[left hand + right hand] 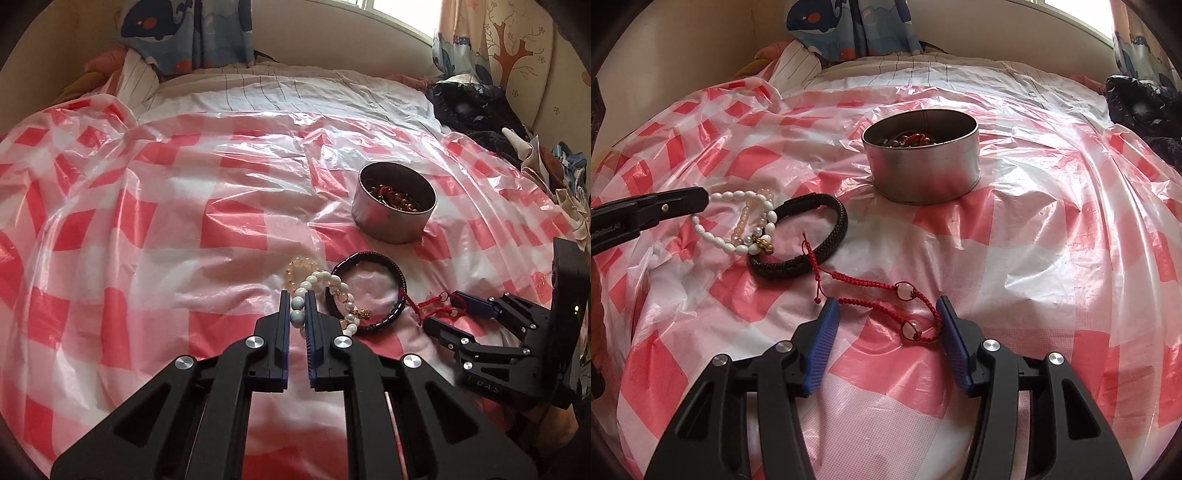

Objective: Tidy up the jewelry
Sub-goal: 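Close the left tool on the white bead bracelet while the right grasps a red ringed cord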

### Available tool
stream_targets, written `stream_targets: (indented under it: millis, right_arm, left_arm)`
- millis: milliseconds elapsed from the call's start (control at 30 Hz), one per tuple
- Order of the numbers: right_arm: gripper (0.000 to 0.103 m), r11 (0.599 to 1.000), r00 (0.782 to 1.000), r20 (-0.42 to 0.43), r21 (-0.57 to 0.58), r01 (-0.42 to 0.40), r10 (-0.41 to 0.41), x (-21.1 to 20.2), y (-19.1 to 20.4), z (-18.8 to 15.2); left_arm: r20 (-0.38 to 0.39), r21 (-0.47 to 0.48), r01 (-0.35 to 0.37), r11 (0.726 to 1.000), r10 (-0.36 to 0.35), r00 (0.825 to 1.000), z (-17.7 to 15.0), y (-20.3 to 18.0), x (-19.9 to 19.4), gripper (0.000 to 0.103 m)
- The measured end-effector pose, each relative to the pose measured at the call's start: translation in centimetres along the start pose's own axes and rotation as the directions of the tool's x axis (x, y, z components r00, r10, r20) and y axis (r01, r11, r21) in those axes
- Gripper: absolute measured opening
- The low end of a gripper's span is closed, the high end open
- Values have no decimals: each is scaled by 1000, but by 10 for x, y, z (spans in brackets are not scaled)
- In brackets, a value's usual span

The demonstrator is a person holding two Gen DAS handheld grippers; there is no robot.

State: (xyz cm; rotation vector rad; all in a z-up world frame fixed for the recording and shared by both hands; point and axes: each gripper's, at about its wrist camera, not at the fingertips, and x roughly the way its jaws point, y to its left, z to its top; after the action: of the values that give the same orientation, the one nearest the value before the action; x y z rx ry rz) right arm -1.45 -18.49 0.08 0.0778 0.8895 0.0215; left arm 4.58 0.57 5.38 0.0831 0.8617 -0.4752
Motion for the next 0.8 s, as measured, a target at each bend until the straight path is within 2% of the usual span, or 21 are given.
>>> stream_targets:
  millis: [133, 233, 333, 467, 533, 600, 667, 700, 800]
  right_arm:
    - [53, 1000, 1000, 1, 2, -3, 3, 0, 0, 0]
    - [53, 1000, 1000, 1, 2, -2, 2, 0, 0, 0]
    - [53, 1000, 1000, 2, 2, -2, 2, 0, 0, 0]
    - [54, 1000, 1000, 2, 1, -2, 2, 0, 0, 0]
    - [54, 1000, 1000, 2, 1, -2, 2, 0, 0, 0]
    - [54, 1000, 1000, 2, 1, -2, 2, 0, 0, 0]
    - [54, 1000, 1000, 2, 1, -2, 2, 0, 0, 0]
    - [54, 1000, 1000, 2, 1, -2, 2, 0, 0, 0]
    - [55, 1000, 1000, 2, 1, -2, 2, 0, 0, 0]
  left_arm:
    - [14, -44, -48, 998, 49, 999, -9, 16, -20, 7]
    - [-30, -30, -108, 994, 107, 994, -16, 24, -20, 7]
    - [-93, -28, -98, 995, 95, 991, -25, 30, -14, 7]
    - [-123, -31, -95, 995, 91, 988, -35, 36, -10, 7]
    - [-108, -59, -84, 995, 77, 991, -36, 41, -11, 11]
    - [-91, -72, -86, 994, 80, 993, -36, 43, -13, 29]
    - [-75, -71, -85, 994, 80, 994, -35, 41, -12, 39]
    - [-73, -65, -88, 994, 83, 994, -35, 40, -10, 43]
    - [-110, -22, -122, 992, 119, 987, -38, 33, 3, 43]
